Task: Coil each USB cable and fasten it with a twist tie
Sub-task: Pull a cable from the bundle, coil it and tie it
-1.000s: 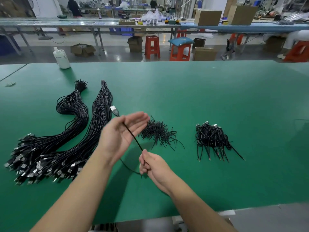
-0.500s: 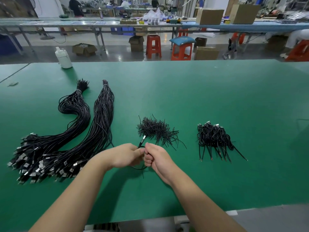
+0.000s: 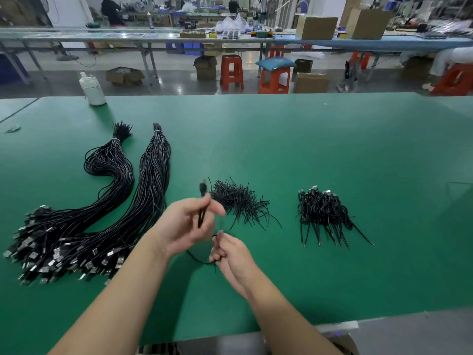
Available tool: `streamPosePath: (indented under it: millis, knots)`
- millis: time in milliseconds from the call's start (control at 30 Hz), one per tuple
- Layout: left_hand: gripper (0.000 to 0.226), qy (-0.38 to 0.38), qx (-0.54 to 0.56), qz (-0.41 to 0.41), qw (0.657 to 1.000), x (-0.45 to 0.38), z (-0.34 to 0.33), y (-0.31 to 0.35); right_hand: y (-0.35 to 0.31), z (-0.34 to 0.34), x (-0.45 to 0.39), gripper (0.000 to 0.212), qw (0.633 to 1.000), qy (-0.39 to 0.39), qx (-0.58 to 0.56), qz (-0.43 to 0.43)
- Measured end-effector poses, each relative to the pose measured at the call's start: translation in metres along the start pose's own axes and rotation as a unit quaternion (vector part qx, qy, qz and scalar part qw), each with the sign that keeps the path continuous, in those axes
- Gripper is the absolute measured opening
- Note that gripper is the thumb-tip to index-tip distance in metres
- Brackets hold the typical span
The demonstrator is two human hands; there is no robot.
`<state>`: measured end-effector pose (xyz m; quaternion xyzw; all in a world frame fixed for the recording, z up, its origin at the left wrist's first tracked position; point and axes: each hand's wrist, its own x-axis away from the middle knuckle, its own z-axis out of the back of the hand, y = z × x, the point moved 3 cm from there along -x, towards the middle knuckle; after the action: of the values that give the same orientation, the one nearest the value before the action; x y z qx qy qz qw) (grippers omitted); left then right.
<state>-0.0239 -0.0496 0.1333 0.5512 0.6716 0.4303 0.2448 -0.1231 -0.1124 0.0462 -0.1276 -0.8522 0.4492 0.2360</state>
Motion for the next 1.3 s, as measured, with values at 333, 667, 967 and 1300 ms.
streamPosePath:
  millis: [333, 667, 967, 1300]
  knots:
    - [0.03, 0.136, -0.646, 0.163, 0.733, 0.006, 0.018, -0.007, -0.036, 0.004, 0.0, 0.037, 0.997, -0.029, 0.073, 0.015]
    - [0.034, 0.23, -0.246, -0.128, 0.933, -0.003, 0.022, 0.01, -0.029, 0.008, -0.007, 0.032, 0.998, 0.002, 0.051, 0.044]
    - [0.039, 0.264, -0.272, -0.168, 0.91, -0.004, 0.023, 0.018, -0.039, 0.006, 0.001, 0.029, 0.994, -0.005, 0.104, 0.03]
    - [0.04, 0.023, -0.01, -0.144, 0.989, 0.015, -0.015, 0.064, -0.059, -0.017, -0.005, 0.032, 0.969, 0.021, 0.229, 0.089]
